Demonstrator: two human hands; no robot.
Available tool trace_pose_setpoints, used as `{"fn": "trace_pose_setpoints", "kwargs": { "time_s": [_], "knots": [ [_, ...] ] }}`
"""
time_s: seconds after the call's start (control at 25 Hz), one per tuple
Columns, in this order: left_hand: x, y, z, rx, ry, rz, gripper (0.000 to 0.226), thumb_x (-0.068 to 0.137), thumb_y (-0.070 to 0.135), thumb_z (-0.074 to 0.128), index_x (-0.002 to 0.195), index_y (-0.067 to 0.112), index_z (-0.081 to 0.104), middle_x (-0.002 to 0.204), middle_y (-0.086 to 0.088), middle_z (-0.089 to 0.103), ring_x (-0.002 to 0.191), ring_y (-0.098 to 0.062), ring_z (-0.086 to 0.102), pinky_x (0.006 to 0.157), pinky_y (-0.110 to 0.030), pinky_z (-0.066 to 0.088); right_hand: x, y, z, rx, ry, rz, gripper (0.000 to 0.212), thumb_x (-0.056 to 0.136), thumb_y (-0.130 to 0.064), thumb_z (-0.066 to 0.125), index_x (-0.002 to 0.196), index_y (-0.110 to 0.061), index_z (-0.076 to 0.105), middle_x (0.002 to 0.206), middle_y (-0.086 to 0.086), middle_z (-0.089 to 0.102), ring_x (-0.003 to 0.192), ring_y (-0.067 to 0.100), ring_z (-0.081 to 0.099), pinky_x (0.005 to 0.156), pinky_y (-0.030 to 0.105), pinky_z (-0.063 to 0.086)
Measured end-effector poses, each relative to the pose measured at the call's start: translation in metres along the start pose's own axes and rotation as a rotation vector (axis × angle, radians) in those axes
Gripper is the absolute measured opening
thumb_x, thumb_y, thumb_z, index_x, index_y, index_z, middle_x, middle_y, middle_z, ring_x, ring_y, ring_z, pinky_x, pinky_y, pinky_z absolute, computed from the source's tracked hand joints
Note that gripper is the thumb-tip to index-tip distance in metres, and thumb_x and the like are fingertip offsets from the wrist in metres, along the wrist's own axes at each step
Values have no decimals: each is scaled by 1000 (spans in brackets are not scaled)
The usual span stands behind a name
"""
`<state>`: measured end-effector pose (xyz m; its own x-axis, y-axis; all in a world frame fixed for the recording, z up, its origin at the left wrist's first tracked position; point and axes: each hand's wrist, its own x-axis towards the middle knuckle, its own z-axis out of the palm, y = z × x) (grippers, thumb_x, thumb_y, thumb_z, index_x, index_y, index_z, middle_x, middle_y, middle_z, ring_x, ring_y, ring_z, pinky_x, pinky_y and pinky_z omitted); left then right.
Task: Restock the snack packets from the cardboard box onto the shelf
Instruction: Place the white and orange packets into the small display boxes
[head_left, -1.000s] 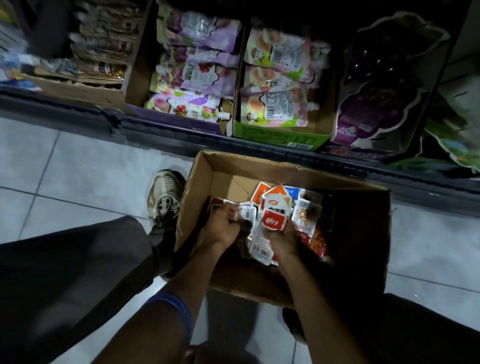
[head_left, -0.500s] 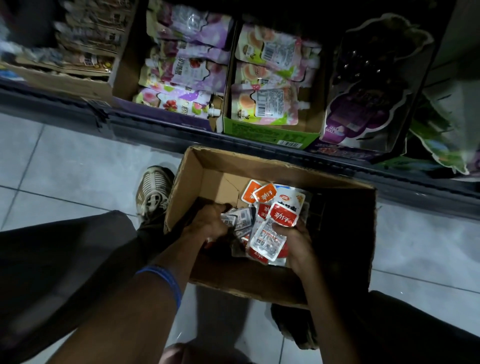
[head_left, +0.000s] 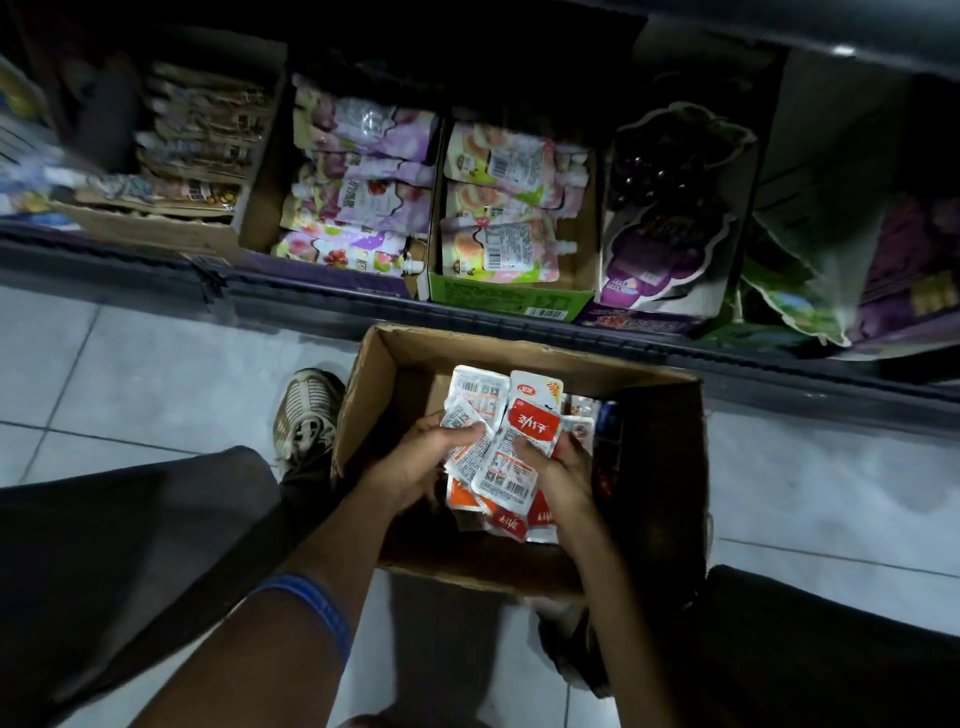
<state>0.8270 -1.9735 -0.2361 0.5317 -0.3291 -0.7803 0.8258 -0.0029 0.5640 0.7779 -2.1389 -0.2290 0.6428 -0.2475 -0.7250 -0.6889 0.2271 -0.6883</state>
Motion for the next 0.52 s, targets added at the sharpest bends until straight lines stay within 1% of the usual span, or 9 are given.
{"fn": "trace_pose_setpoints", "kwargs": {
  "time_s": [0.08, 0.12, 0.2, 0.24, 0.28, 0.36, 0.4, 0.48, 0.52],
  "knots": [
    [-12, 9, 10, 53, 9, 23, 28, 87, 17, 71, 115, 20, 69, 108, -6, 75, 99, -25, 73, 87, -43, 54, -10, -12, -14, 45, -120, -28, 29, 84, -13, 70, 110, -23, 65, 108, 5, 72, 98, 28, 70, 89, 49, 54],
    [-19, 15, 16, 48, 32, 48, 30, 85, 14, 73, 115, 17, 69, 108, -7, 75, 99, -24, 73, 88, -41, 55, -19, -20, -19, 103, -175, -31, 31, 85, -12, 68, 115, -20, 64, 111, 7, 72, 100, 30, 69, 89, 52, 53],
    [-35, 24, 26, 13, 70, 134, 37, 78, 11, 80, 113, 13, 70, 107, -9, 75, 98, -26, 73, 92, -46, 55, -36, -32, -23, 196, -235, -47, 32, 88, -11, 64, 120, -14, 61, 114, 12, 70, 103, 33, 68, 90, 52, 53],
    [-45, 29, 33, -11, 78, 195, 39, 75, 10, 83, 112, 11, 70, 106, -10, 76, 96, -26, 74, 90, -46, 57, -45, -36, -23, 235, -247, -56, 33, 88, -11, 63, 122, -10, 60, 117, 15, 68, 105, 35, 67, 91, 52, 52],
    [-56, 35, 40, -46, 96, 253, 39, 74, 6, 84, 111, 8, 70, 103, -11, 76, 91, -25, 75, 83, -43, 60, -52, -40, -21, 285, -249, -63, 36, 87, -10, 63, 123, -7, 59, 119, 18, 67, 107, 37, 65, 93, 53, 50],
    [-79, 42, 55, -127, 156, 326, 36, 74, 1, 82, 108, 5, 68, 95, -10, 77, 79, -21, 75, 64, -30, 60, -68, -47, -17, 391, -242, -102, 40, 84, -9, 64, 124, -4, 59, 123, 22, 63, 109, 38, 63, 94, 50, 50],
    [-90, 44, 62, -157, 159, 337, 35, 75, 3, 81, 108, 5, 69, 95, -10, 77, 78, -19, 75, 60, -27, 58, -79, -52, -15, 427, -235, -124, 41, 83, -9, 64, 124, -3, 59, 124, 22, 63, 109, 37, 63, 93, 48, 51],
    [-111, 50, 71, -173, 89, 336, 34, 78, 13, 80, 111, 9, 71, 102, -10, 76, 86, -20, 75, 64, -25, 58, -102, -64, -11, 457, -226, -186, 39, 86, -7, 60, 125, -3, 58, 121, 19, 65, 108, 32, 65, 88, 41, 54],
    [-121, 54, 73, -140, 53, 347, 34, 80, 20, 79, 112, 12, 71, 104, -9, 76, 90, -19, 74, 68, -26, 59, -115, -71, -10, 457, -227, -234, 36, 88, -6, 58, 124, -5, 59, 118, 17, 67, 107, 30, 66, 85, 37, 55]
  ]
}}
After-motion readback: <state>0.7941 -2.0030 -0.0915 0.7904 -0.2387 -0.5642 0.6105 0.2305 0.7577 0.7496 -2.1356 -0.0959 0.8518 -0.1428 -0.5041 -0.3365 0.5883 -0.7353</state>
